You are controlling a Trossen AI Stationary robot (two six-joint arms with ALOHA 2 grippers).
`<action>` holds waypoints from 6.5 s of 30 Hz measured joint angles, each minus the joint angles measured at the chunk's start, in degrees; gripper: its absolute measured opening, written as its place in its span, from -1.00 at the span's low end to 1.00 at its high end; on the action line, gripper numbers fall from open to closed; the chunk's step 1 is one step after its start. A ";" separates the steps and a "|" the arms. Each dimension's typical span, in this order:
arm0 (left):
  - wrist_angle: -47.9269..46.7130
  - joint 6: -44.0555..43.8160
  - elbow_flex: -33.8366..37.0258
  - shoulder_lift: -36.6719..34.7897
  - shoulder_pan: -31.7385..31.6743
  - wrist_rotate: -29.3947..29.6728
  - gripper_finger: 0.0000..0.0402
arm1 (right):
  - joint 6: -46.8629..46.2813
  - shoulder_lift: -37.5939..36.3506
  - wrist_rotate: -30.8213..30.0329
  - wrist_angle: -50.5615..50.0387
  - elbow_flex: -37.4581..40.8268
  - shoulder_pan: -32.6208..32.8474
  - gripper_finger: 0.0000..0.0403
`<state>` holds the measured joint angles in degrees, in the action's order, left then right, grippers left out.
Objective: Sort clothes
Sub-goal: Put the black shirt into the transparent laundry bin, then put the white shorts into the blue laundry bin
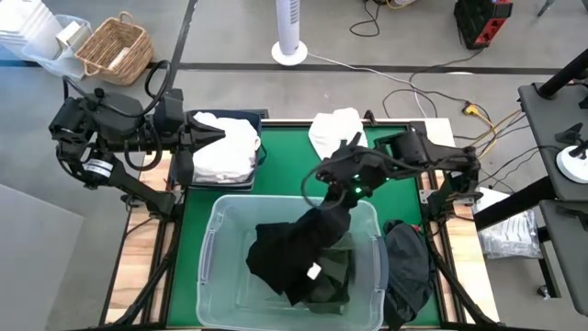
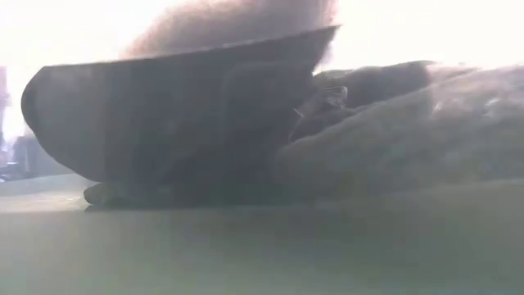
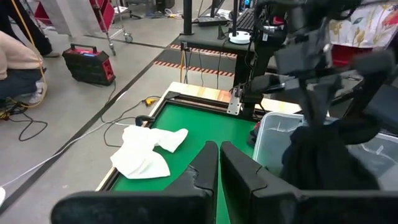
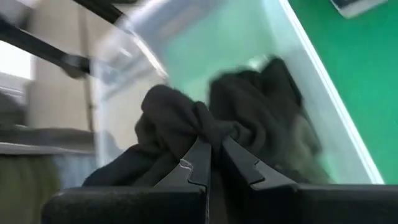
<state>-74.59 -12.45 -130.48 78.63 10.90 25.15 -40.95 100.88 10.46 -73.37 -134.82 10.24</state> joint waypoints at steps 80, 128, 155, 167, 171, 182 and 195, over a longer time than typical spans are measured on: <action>-0.05 8.95 0.46 1.23 -0.22 4.35 -1.00 | 13.08 -0.59 -8.49 -12.77 -0.17 3.62 0.05; 18.72 17.93 0.46 5.29 -1.91 14.99 -1.00 | 65.05 -16.42 13.49 6.87 26.23 -56.96 0.04; 19.34 16.39 0.46 5.29 -6.80 15.02 -1.00 | 58.07 -31.09 -0.02 46.93 87.79 -62.79 0.04; 19.32 15.91 0.46 5.35 -6.80 15.02 -1.00 | 58.95 -30.08 0.44 64.06 100.30 -62.77 0.04; 19.30 15.92 0.48 5.60 -6.80 14.99 -1.00 | 58.93 -29.33 0.44 69.17 103.86 -62.77 0.04; 19.23 16.09 0.50 6.28 -6.93 14.99 -1.00 | 56.27 -22.58 -2.16 74.95 106.52 -62.77 0.04; 19.30 16.22 0.50 6.51 -7.29 15.00 -1.00 | 53.68 -15.96 -1.44 75.89 103.25 -62.51 -0.54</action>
<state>-55.29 3.77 -129.97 85.14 3.60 40.15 12.73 84.92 9.02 2.52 -31.57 -52.27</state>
